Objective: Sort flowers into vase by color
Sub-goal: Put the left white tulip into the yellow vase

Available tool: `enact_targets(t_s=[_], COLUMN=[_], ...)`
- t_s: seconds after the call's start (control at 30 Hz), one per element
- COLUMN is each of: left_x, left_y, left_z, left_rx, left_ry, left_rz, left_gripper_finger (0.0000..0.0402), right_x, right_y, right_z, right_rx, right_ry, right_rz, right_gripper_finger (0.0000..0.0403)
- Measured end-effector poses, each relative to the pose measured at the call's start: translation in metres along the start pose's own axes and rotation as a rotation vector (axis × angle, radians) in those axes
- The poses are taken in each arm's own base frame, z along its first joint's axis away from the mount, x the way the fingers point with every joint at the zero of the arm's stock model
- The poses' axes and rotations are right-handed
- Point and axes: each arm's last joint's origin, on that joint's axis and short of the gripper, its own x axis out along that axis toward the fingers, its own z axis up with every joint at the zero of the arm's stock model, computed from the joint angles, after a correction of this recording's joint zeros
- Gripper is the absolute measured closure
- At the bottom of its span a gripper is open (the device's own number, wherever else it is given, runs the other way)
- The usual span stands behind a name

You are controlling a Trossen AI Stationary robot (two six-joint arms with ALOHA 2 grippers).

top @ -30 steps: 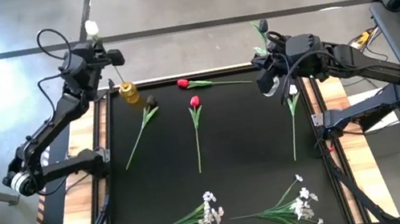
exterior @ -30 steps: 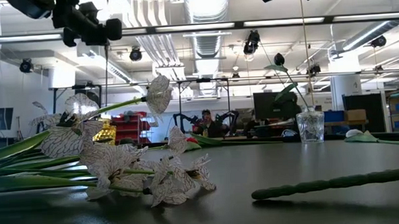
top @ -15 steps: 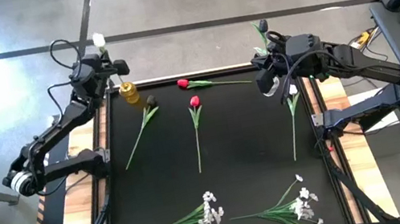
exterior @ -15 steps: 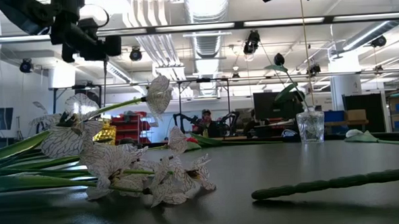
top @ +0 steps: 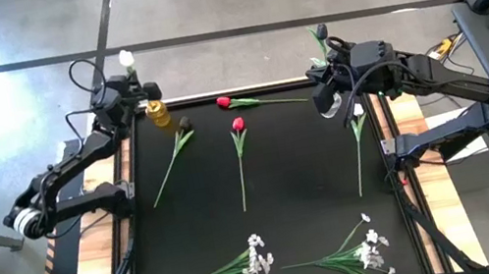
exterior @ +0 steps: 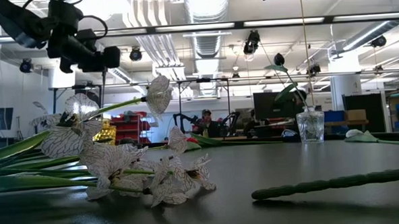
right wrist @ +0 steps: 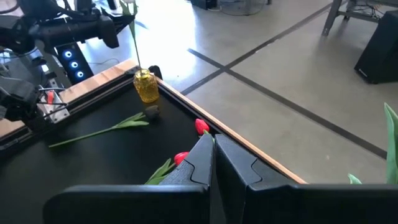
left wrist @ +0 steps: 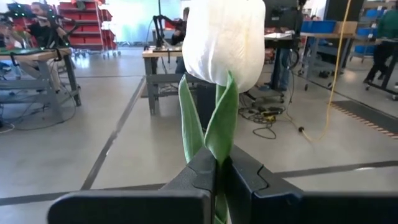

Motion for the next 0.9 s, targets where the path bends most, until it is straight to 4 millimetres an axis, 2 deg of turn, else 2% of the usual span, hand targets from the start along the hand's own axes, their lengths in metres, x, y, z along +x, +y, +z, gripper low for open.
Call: enact_targets(t_s=[0.6,0.9], left_x=[0.002,-0.003], left_y=[-0.002,0.0], left_z=[-0.005,0.012], left_rx=[0.063,0.108], left_ry=[0.072,0.171], left_rz=[-0.034,-0.036], left_gripper_finger=[0.0288,0.0237], right_x=[0.0,0.0], right_y=[0.0,0.0], right_z=[0.0,0.001], right_rx=[0.0,0.001], right_ry=[-0.001,-0.014], right_rz=[0.0,0.004], right_gripper_finger=[0.0394,0.0394])
